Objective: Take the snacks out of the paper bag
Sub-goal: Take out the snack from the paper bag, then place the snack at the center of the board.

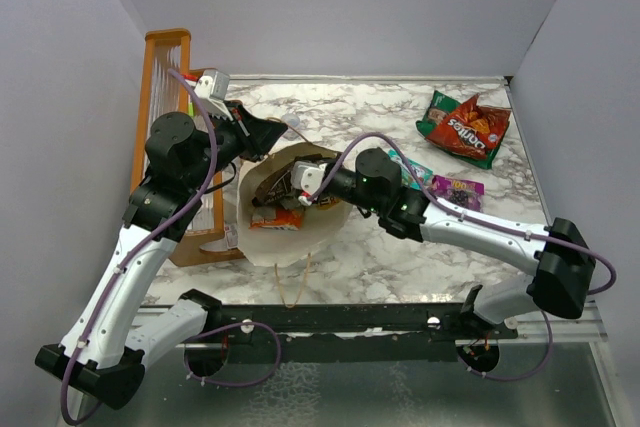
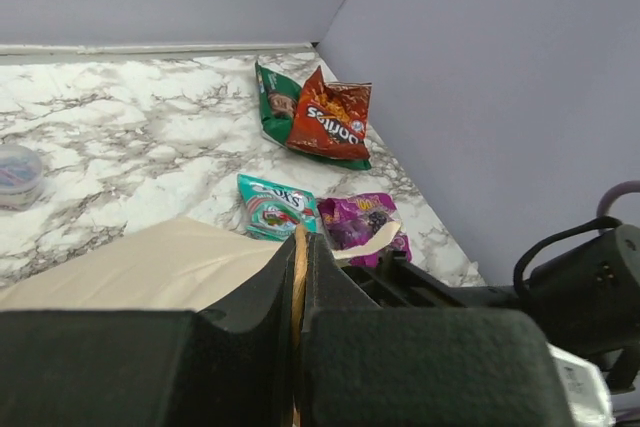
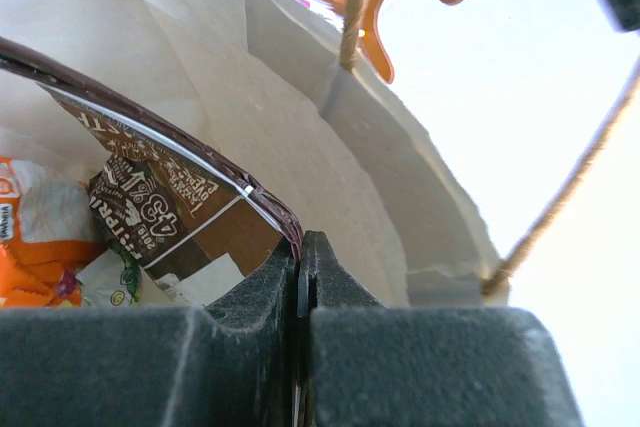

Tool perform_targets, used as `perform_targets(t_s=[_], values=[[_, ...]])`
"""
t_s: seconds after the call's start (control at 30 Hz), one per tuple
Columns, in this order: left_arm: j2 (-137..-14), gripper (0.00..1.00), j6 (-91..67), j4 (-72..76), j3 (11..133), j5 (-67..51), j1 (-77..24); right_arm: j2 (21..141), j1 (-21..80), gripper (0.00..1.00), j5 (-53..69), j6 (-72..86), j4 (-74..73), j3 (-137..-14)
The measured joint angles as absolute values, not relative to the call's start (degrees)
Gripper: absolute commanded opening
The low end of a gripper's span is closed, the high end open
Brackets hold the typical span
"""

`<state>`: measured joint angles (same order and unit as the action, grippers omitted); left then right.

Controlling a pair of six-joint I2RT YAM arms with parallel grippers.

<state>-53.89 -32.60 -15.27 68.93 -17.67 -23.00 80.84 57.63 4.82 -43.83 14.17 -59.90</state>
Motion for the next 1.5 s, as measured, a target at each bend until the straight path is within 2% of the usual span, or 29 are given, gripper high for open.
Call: perform_targets(t_s=[0.3, 0.73, 0.9, 1.03, 1.27, 1.37, 1.5], values=[[-53.78, 0.00, -32.42, -15.07, 68.86, -17.50, -23.00, 70.48, 57.63, 0.01, 7.33, -38.35, 9.74, -59.90], [-53.78, 0.00, -32.21, -14.63, 68.25, -17.47, -22.98, 59.61, 57.63, 0.01, 11.62, -26.89, 3.44, -70.11], [-53.76, 0.00, -32.16, -14.63, 67.61, -17.47, -22.98, 59.07, 57.67, 0.01, 2.07, -23.07, 3.16, -79.75], [-53.67, 0.00, -32.16, -14.66, 67.46, -17.50, -22.98, 60.36, 57.67, 0.01, -13.06, -24.56, 5.06, -86.26], [-53.43, 0.00, -32.16, -14.63, 67.44, -17.50, -22.98, 68.53, 56.75, 0.01, -37.47, -42.85, 20.84, -91.81], [-53.43, 0.00, -32.18, -14.66, 67.44, -17.50, -22.98, 73.78, 51.99, 0.01, -41.54, -44.75, 20.16, -93.93], [-53.43, 0.00, -32.21, -14.66, 67.44, -17.50, -22.98, 79.40, 40.25, 0.01, -42.06, -38.72, 11.35, -97.51]])
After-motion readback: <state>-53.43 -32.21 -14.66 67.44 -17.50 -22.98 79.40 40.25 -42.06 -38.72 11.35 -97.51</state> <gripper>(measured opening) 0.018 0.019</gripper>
